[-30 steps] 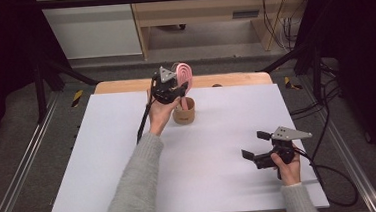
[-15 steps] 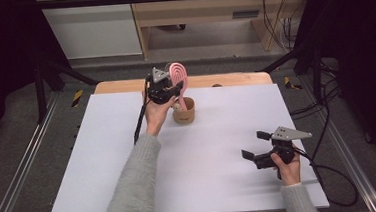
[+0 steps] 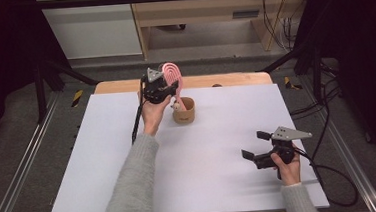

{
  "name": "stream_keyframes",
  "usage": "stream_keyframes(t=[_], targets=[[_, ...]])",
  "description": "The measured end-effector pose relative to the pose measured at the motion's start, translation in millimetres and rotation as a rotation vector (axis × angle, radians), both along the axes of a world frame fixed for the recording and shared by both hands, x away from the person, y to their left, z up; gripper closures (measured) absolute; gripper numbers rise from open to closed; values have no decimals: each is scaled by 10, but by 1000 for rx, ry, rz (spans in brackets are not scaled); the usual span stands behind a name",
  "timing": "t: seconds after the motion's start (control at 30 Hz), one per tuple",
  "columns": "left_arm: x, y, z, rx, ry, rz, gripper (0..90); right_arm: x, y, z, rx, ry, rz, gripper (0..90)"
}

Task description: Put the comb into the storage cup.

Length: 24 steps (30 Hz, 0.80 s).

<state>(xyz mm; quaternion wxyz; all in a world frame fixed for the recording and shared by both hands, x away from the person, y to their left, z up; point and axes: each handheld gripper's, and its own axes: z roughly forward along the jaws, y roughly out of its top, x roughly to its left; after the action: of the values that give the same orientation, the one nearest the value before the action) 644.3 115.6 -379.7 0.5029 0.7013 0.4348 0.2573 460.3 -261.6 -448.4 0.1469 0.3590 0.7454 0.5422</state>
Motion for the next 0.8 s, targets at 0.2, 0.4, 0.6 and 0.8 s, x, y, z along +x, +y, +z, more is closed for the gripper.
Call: stream_keyframes(t=[0.2,0.4,0.6,0.8], targets=[[4,65,-31,-14,-7,15,573,3,6,-5,-1,0,0,3],[-6,132,-68,-24,10,30,563,4,9,-8,-2,0,1,3],[-13,179,-96,-41,10,33,559,6,12,-10,-4,1,0,4],[-25,184,-116,-43,4,34,555,4,9,-8,-3,0,1,3]])
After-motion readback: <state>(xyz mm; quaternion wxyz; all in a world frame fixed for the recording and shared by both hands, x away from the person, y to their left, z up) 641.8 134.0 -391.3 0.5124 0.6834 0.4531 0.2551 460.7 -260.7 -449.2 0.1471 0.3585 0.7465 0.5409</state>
